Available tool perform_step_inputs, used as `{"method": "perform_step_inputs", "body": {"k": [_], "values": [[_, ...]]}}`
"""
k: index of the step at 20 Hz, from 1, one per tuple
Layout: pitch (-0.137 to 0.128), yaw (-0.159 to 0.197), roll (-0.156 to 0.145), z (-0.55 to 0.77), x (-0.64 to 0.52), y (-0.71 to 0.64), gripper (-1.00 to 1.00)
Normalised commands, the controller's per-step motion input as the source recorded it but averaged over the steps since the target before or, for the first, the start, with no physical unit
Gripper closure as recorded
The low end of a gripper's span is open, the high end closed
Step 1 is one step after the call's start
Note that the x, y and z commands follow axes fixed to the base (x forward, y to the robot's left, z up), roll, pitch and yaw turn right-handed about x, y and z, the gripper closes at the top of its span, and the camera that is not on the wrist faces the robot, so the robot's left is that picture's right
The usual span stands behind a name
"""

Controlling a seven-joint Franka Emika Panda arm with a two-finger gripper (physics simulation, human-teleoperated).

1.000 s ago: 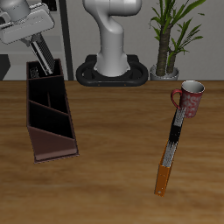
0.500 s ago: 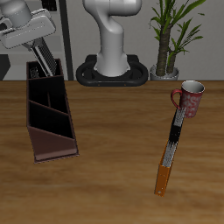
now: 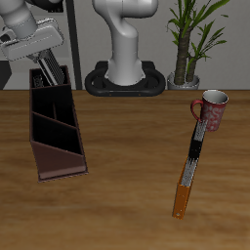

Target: Place the left striped book into the right desk caddy's right compartment and place the right striped book into the right desk caddy's right compartment and place the orange book into the right desk caddy's left compartment

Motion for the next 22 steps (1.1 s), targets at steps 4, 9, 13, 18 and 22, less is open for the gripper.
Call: {"method": "perform_step_inputs", "body": {"k": [4,9,13,18,22], "values": [[0.041,-0.012,0.021,-0.24,0.05,0.04,1.00],[0.030,-0.008,0.000,-0.19,0.06,-0.01,1.00],[0.038,0.011,-0.030,-0.17,0.03,0.00,-1.00],[0.004,-0.001,-0.025,0.01,0.01,-0.02,-1.00],[-0.039,0.009,-0.036,0.16,0.02,0.00,-1.00]]}}
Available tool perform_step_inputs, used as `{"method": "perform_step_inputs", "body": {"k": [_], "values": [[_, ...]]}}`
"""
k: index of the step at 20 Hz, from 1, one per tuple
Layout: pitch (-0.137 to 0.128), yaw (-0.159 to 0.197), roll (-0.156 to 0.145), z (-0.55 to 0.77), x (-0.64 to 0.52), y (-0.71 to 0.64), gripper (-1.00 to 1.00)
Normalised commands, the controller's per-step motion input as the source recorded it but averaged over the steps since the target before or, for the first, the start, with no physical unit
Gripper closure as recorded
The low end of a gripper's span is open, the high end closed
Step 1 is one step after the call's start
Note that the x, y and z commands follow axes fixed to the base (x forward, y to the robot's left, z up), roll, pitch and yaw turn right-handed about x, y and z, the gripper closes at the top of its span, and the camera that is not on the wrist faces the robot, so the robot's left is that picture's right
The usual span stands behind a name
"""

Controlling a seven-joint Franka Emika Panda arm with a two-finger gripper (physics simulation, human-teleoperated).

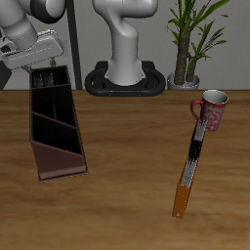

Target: Place the left striped book into the right desk caddy's right compartment and place the right striped book into the right desk caddy's right compartment and place the orange book into the right desk caddy's left compartment

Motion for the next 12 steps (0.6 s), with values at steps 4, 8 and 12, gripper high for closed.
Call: {"method": "perform_step_inputs", "body": {"k": [4,8,12], "values": [[-0.028,0.029,-0.047,0.09,0.12,0.03,-1.00],[-0.049,0.021,-0.053,0.17,0.14,0.10,-1.00],[-0.075,0.042,-0.113,0.24,0.35,0.29,-1.00]]}}
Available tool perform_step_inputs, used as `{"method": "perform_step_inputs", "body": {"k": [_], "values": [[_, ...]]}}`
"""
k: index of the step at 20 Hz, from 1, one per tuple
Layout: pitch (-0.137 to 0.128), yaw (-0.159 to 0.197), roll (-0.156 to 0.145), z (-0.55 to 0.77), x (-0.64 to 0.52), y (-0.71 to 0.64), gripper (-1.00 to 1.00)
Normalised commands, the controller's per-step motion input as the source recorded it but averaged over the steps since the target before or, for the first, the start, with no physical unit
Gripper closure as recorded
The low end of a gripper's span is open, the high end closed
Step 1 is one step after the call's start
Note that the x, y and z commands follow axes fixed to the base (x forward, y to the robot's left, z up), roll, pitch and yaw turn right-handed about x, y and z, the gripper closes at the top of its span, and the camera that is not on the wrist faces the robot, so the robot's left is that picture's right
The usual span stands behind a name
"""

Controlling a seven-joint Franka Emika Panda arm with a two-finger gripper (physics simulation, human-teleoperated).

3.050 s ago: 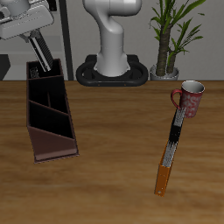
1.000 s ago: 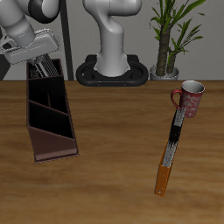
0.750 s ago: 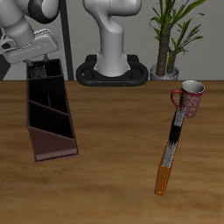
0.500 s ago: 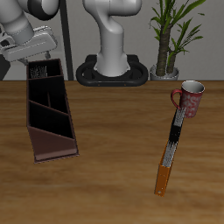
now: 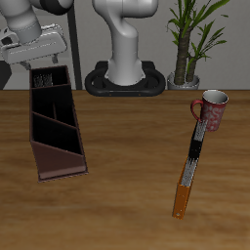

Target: Place the left striped book into the right desk caddy's right compartment and place the right striped book into the right desk caddy's right compartment and place the orange book into the right desk caddy's left compartment

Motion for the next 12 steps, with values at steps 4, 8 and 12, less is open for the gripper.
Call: {"method": "perform_step_inputs", "body": {"k": [4,8,12], "values": [[-0.060,0.043,-0.090,0.19,0.47,0.46,-1.00],[-0.045,-0.011,-0.082,0.19,0.39,0.32,-1.00],[-0.057,-0.008,-0.062,0.19,0.37,0.47,-1.00]]}}
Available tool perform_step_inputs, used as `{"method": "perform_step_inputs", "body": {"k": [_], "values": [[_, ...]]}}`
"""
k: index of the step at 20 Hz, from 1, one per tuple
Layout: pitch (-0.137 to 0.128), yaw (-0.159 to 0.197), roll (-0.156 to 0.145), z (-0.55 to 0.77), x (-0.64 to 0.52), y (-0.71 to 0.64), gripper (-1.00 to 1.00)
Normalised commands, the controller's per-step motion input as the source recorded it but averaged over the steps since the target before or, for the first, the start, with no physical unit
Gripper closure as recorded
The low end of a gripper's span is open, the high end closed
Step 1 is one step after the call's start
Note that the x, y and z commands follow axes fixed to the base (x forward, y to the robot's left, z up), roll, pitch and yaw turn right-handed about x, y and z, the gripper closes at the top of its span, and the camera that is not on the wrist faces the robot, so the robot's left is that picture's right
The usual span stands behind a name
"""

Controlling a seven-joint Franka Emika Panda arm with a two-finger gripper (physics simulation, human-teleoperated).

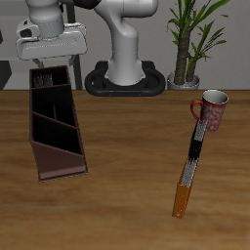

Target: Place the left striped book into the right desk caddy's right compartment and place the right striped book into the right desk caddy's right compartment and place the orange book into the right desk caddy's left compartment

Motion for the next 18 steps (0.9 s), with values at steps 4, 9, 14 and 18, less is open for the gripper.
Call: {"method": "perform_step_inputs", "body": {"k": [4,9,14,18], "values": [[-0.078,-0.012,-0.045,0.30,0.28,0.47,-1.00],[-0.042,-0.015,-0.022,0.13,0.13,0.20,-1.00],[-0.083,-0.032,-0.081,0.31,0.36,0.64,-1.00],[-0.030,-0.001,-0.006,0.12,0.18,0.30,-1.00]]}}
